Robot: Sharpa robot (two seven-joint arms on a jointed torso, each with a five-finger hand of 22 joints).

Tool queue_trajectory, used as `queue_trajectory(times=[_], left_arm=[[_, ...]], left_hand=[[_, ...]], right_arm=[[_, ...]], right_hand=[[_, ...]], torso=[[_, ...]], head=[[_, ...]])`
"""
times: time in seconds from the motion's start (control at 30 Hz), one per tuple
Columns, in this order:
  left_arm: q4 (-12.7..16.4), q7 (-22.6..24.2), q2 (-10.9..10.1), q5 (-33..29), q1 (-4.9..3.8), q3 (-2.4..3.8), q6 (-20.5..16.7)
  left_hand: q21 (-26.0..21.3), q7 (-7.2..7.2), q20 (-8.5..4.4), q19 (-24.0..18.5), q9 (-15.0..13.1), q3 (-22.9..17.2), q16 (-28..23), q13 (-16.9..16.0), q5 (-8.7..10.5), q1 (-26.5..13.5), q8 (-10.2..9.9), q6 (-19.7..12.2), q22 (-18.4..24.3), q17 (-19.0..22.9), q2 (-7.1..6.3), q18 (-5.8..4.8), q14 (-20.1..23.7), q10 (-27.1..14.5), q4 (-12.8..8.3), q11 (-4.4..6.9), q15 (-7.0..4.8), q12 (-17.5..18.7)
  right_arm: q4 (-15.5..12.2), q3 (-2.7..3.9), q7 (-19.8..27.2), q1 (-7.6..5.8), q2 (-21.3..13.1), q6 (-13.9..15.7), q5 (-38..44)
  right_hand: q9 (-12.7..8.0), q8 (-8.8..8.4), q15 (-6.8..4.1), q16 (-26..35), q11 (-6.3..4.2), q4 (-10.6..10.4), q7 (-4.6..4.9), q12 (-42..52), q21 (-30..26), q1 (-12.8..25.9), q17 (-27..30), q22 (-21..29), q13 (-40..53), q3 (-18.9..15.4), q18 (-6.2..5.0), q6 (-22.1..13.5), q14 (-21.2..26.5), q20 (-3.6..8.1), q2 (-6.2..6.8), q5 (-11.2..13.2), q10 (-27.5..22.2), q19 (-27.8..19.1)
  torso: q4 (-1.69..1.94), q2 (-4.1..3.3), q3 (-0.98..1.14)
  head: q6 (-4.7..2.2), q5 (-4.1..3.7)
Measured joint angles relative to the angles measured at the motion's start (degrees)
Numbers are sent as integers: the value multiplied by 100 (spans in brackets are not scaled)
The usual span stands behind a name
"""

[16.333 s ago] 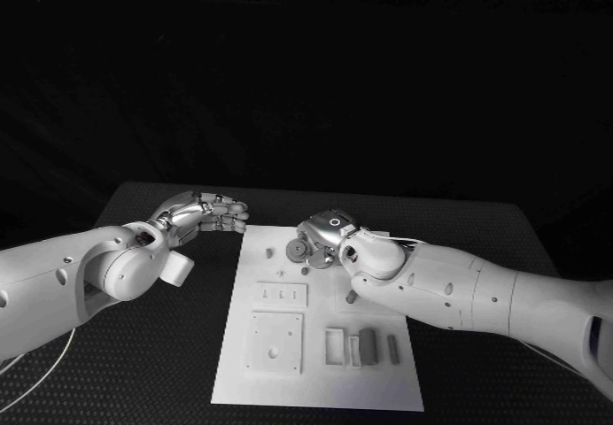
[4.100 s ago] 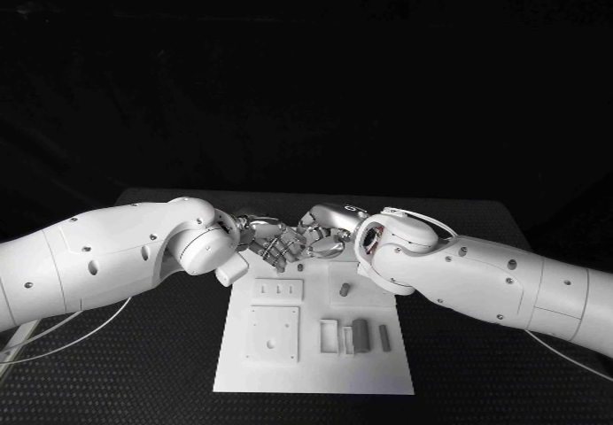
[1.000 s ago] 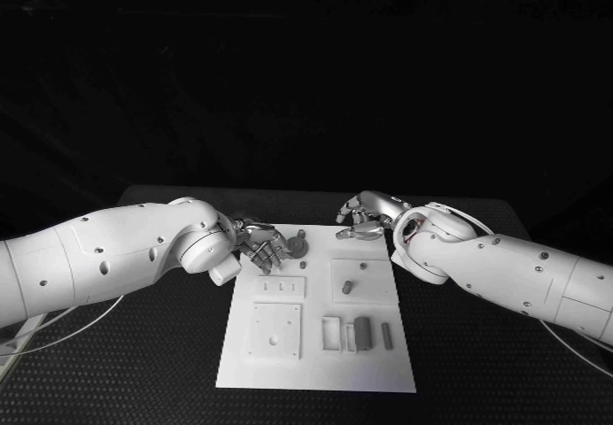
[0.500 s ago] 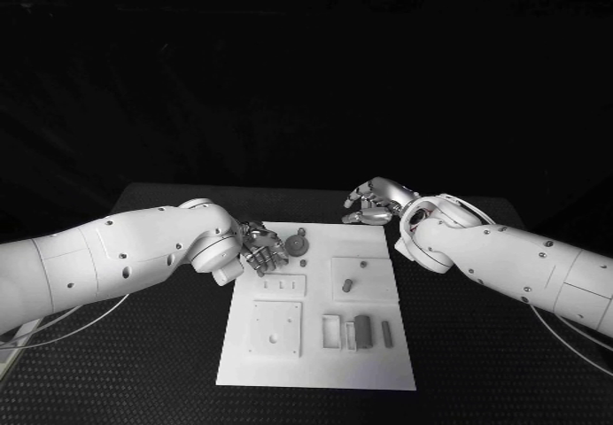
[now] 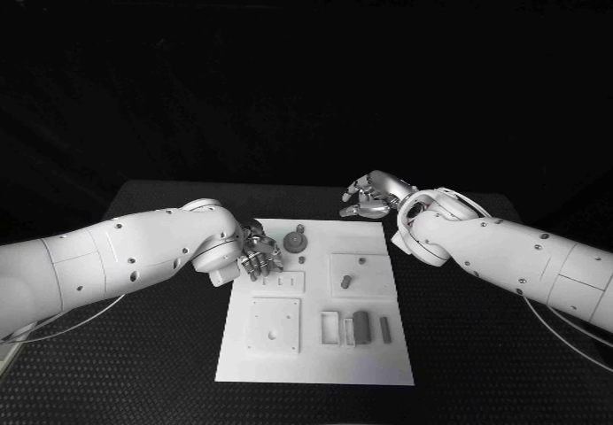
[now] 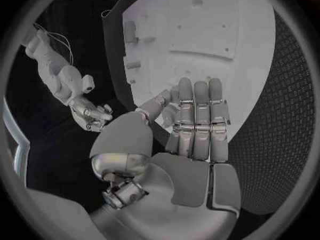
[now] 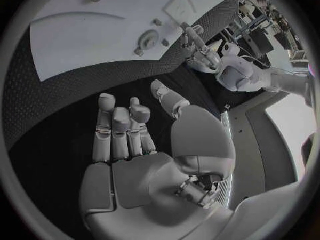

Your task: Assemble the parts on the task board

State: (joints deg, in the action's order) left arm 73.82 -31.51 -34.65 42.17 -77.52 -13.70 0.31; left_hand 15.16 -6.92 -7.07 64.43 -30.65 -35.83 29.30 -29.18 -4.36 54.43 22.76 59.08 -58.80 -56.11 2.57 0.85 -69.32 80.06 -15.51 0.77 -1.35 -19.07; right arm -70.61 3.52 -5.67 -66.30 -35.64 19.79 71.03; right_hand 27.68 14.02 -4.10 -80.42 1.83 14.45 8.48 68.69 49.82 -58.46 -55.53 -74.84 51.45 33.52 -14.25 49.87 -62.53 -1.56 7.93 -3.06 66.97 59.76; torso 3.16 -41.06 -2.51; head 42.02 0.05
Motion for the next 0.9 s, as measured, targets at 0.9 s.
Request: queue_trajectory(times=[0.9], left_arm=[[-7, -78, 33, 317, 75, 0, 223]], left_hand=[[931, 179, -482, 768, 0, -20, 2502, -1972, -110, 0, -284, -36, -1241, -41, 0, 12, -323, -96, -27, 292, -592, -2741]], right_arm=[[9, 4, 5, 0, 13, -17, -20]], right_hand=[[0, 0, 5, 0, -1, -16, -10, 2, 0, 0, 4, 0, -6, -16, 7, -8, 4, 0, 0, 0, 1, 0]], torso=[[0, 4, -4]], head=[[92, -36]])
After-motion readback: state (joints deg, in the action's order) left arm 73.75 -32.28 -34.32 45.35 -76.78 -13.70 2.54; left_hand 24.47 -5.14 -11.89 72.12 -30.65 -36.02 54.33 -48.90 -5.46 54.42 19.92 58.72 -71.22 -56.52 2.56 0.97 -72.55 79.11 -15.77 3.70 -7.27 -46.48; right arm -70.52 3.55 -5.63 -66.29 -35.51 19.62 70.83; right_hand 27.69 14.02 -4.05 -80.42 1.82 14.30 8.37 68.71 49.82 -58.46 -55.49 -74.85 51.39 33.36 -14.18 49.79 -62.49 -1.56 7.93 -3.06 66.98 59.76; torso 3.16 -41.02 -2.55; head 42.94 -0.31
